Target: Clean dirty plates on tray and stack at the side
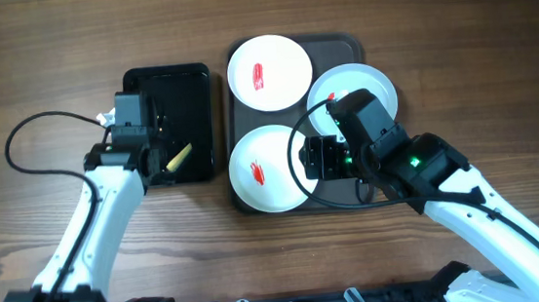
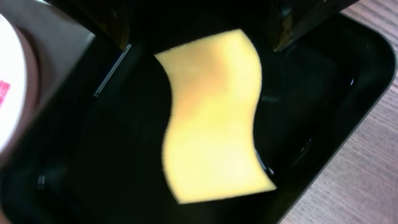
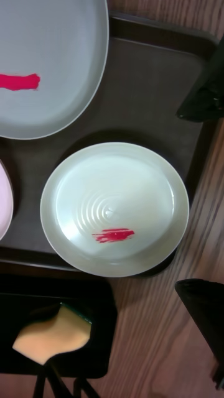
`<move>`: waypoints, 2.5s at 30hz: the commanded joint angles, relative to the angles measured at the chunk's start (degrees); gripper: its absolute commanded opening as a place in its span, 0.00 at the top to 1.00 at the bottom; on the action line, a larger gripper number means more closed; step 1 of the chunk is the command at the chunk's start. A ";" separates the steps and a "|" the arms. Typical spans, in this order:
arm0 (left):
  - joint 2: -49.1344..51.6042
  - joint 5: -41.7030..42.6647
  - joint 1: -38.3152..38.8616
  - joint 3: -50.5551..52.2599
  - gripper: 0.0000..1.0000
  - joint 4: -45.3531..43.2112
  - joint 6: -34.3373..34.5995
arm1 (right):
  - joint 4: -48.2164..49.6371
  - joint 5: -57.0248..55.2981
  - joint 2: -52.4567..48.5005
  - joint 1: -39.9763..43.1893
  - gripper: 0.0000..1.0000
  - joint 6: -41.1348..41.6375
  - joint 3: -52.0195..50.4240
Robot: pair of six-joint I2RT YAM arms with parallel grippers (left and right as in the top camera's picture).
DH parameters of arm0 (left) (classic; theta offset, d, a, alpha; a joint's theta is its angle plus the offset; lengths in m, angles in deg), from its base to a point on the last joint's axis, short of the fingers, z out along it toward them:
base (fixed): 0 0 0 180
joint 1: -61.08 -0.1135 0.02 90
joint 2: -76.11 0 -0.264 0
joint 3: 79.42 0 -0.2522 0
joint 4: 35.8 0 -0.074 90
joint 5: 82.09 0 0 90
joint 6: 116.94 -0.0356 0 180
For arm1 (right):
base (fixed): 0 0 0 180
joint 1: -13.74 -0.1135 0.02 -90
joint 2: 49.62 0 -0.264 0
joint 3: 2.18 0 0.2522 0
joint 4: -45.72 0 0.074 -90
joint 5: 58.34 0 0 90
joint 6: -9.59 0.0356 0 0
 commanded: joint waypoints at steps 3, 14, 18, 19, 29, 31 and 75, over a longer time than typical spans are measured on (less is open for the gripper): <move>7.08 -0.26 -2.43 -10.27 0.31 7.34 2.86 | -0.07 0.87 -0.66 0.07 0.18 0.28 1.03; 18.36 2.86 -3.21 -20.11 0.21 12.68 1.05 | -0.09 0.92 -0.66 0.07 0.18 0.90 1.01; 21.66 2.23 -3.21 -20.09 0.28 11.85 0.02 | -0.04 0.87 -0.66 0.07 0.11 0.85 1.01; 22.45 2.23 -3.21 -20.02 0.30 11.85 0.02 | -0.04 0.87 -0.66 0.07 0.11 0.83 1.01; 29.81 2.29 -3.17 -19.71 0.79 12.02 -0.20 | -0.04 0.85 -0.66 0.07 0.11 0.83 1.01; 30.60 2.38 -3.15 -19.71 0.96 12.17 -0.20 | -0.04 0.85 -0.66 0.07 0.11 0.85 1.01; 21.79 2.21 -2.21 -25.64 0.07 31.43 -5.14 | -0.15 0.87 -0.76 0.07 0.09 0.83 1.01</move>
